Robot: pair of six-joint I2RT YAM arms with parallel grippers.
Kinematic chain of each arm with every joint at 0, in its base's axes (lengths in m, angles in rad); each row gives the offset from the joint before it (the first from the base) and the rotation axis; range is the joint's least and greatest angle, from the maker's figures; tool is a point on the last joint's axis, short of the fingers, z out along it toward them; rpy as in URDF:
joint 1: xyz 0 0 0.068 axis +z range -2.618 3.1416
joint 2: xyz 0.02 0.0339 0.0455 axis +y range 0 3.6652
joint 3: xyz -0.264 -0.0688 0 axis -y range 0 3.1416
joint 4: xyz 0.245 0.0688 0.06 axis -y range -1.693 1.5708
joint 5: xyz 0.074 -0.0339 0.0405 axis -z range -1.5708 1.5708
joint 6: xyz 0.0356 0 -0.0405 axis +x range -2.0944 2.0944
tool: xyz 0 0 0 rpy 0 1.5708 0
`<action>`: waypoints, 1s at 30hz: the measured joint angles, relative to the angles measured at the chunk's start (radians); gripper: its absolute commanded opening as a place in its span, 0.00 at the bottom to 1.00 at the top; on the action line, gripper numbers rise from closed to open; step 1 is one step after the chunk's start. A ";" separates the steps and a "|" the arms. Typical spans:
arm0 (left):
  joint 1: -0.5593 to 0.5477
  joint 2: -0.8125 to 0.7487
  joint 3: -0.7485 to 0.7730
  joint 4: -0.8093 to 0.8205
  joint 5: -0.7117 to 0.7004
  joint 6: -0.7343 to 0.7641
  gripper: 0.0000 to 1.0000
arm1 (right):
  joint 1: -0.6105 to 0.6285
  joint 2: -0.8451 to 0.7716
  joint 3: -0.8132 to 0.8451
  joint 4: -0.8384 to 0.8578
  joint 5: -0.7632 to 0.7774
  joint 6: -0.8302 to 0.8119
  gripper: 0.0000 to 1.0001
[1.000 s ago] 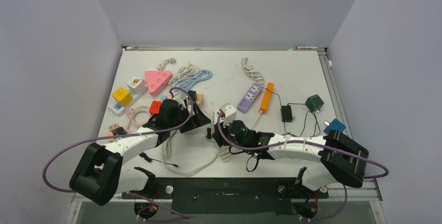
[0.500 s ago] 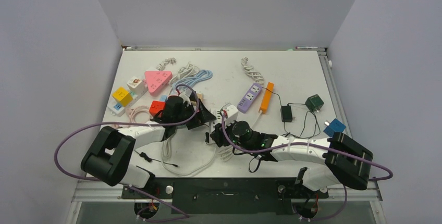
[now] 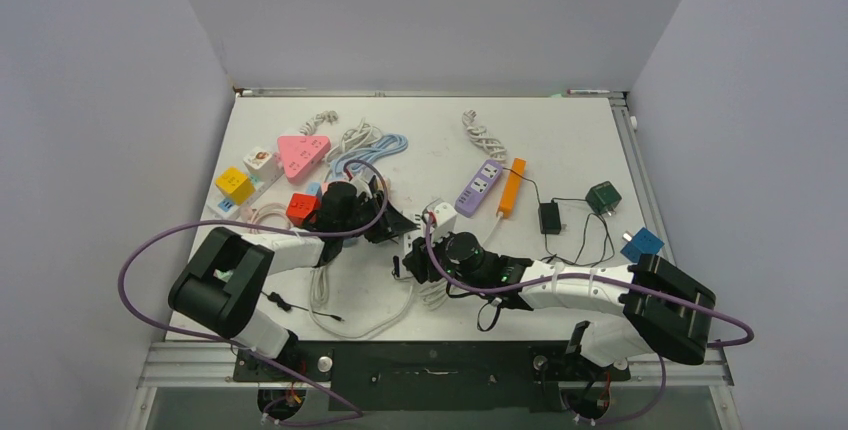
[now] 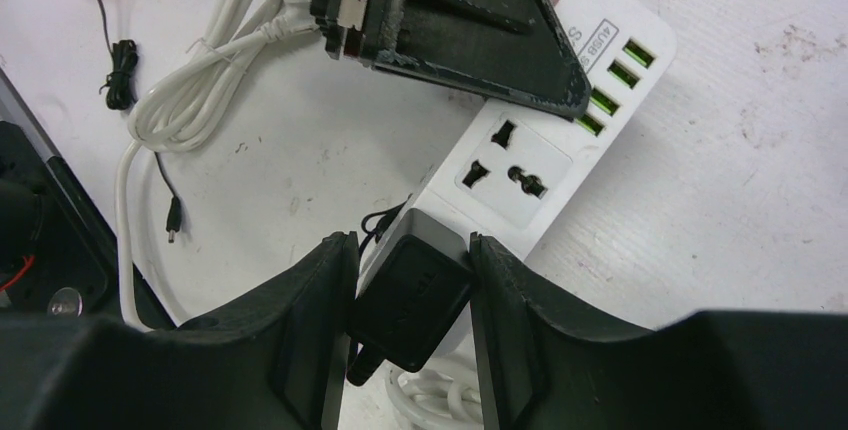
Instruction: Pull the plug off the socket
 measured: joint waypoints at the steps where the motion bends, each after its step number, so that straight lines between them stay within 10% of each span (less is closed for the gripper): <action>1: -0.002 0.000 0.000 0.004 0.000 -0.003 0.14 | 0.000 0.000 0.000 -0.006 0.005 0.004 0.05; 4: -0.002 -0.002 -0.002 0.015 -0.010 -0.003 0.00 | 0.001 0.000 0.002 -0.024 0.031 0.024 0.05; 10: -0.011 -0.062 -0.046 0.030 -0.076 -0.010 0.00 | 0.018 0.008 0.028 -0.069 0.086 0.059 0.07; 15: -0.035 -0.135 -0.083 0.016 -0.186 -0.008 0.00 | 0.022 0.047 0.066 -0.113 0.122 0.095 0.32; 30: -0.062 -0.223 -0.097 -0.076 -0.319 0.032 0.00 | -0.020 0.074 0.082 -0.096 0.038 0.149 0.45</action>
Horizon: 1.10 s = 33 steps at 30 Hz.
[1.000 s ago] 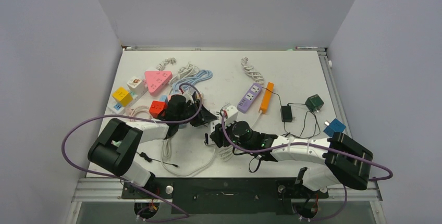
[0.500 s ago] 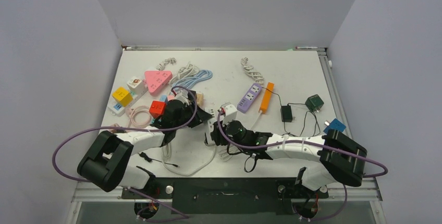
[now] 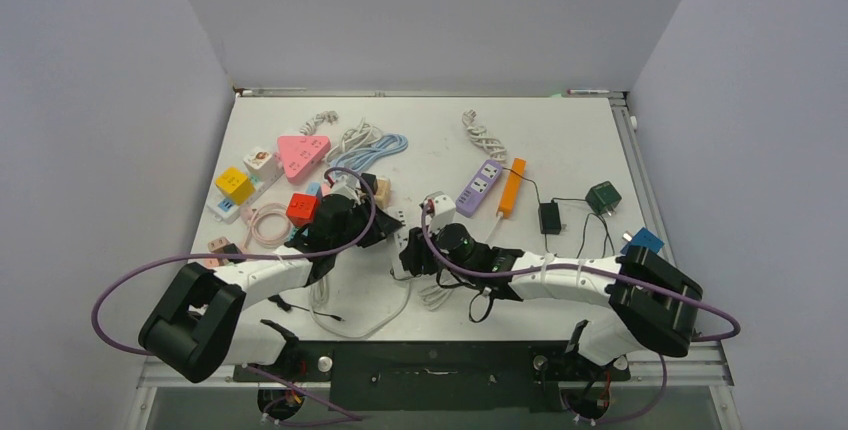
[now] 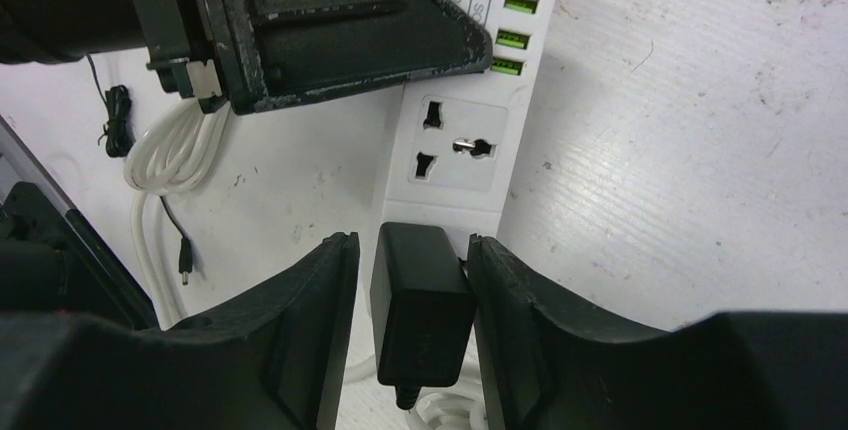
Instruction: Pull the plug off the socket
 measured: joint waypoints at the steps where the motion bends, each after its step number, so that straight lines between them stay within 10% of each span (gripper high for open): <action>1: 0.000 0.000 0.000 -0.003 -0.001 0.001 0.00 | -0.010 0.000 0.000 0.006 -0.015 0.000 0.45; 16: 0.000 -0.006 0.000 -0.013 -0.004 0.003 0.00 | -0.064 0.047 -0.002 0.038 -0.132 -0.002 0.45; 28: 0.000 -0.019 0.000 -0.013 -0.007 0.008 0.00 | -0.079 0.047 -0.004 0.049 -0.165 0.017 0.06; 33: 0.000 -0.021 0.000 -0.013 -0.008 0.014 0.00 | -0.089 0.047 -0.022 0.071 -0.179 0.028 0.05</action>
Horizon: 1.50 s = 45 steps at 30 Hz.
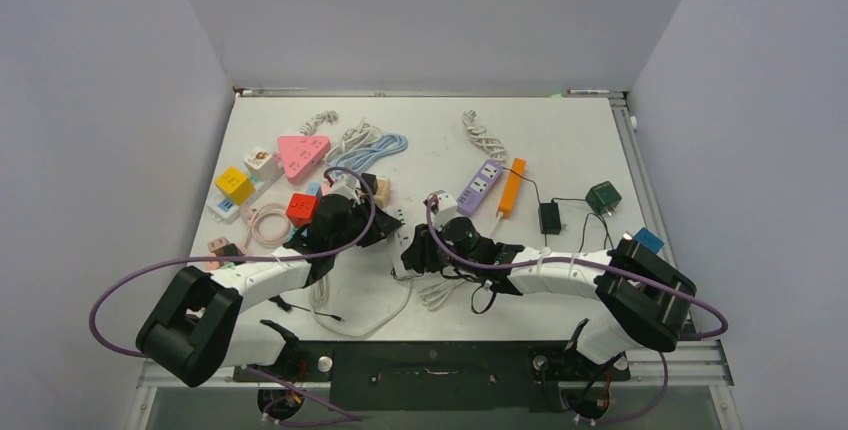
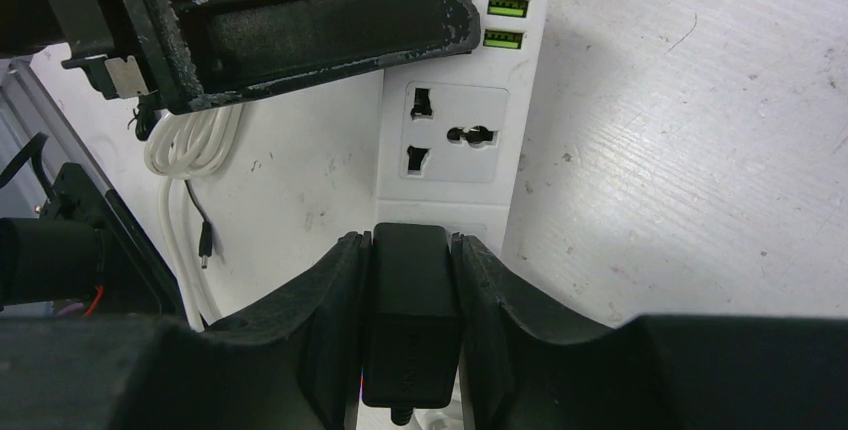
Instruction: Pull the plug off the socket
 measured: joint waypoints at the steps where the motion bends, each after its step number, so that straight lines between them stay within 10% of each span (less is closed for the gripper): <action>1: 0.000 0.000 0.000 0.000 0.000 0.002 0.00 | -0.003 0.000 -0.005 0.007 -0.006 0.005 0.05; 24: -0.002 -0.069 -0.036 0.043 0.047 0.081 0.00 | -0.114 -0.006 -0.094 0.167 -0.253 0.005 0.05; 45: 0.009 -0.051 0.011 -0.072 0.008 0.051 0.00 | 0.169 0.031 0.127 -0.182 0.319 -0.076 0.05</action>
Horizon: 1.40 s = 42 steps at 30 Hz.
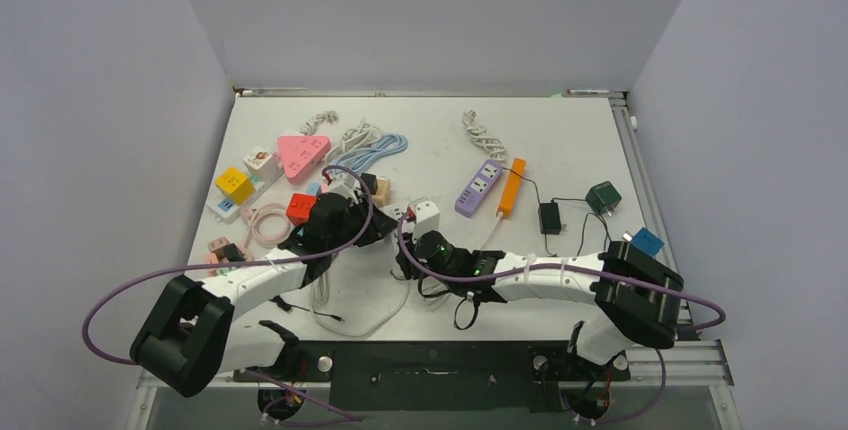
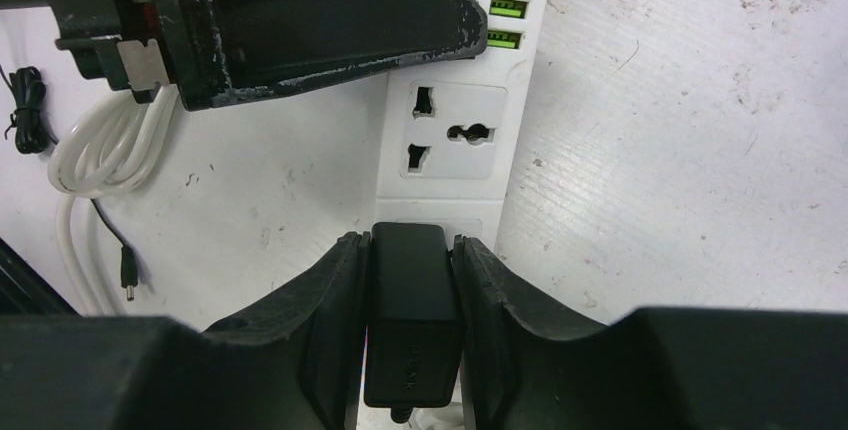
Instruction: Pull the plug off the socket
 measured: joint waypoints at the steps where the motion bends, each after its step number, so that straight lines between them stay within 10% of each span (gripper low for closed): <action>1: 0.000 0.002 0.000 -0.002 0.000 0.000 0.00 | 0.003 0.005 0.003 -0.003 0.006 0.000 0.05; 12: 0.011 0.002 -0.008 0.032 0.021 0.013 0.00 | -0.032 -0.006 -0.010 0.018 -0.060 -0.004 0.05; 27: 0.012 -0.070 -0.060 0.129 0.101 0.095 0.00 | -0.247 -0.060 -0.133 0.195 -0.548 -0.032 0.05; 42: 0.013 -0.063 -0.038 0.032 0.018 0.108 0.00 | -0.153 -0.054 -0.084 0.112 -0.358 -0.059 0.05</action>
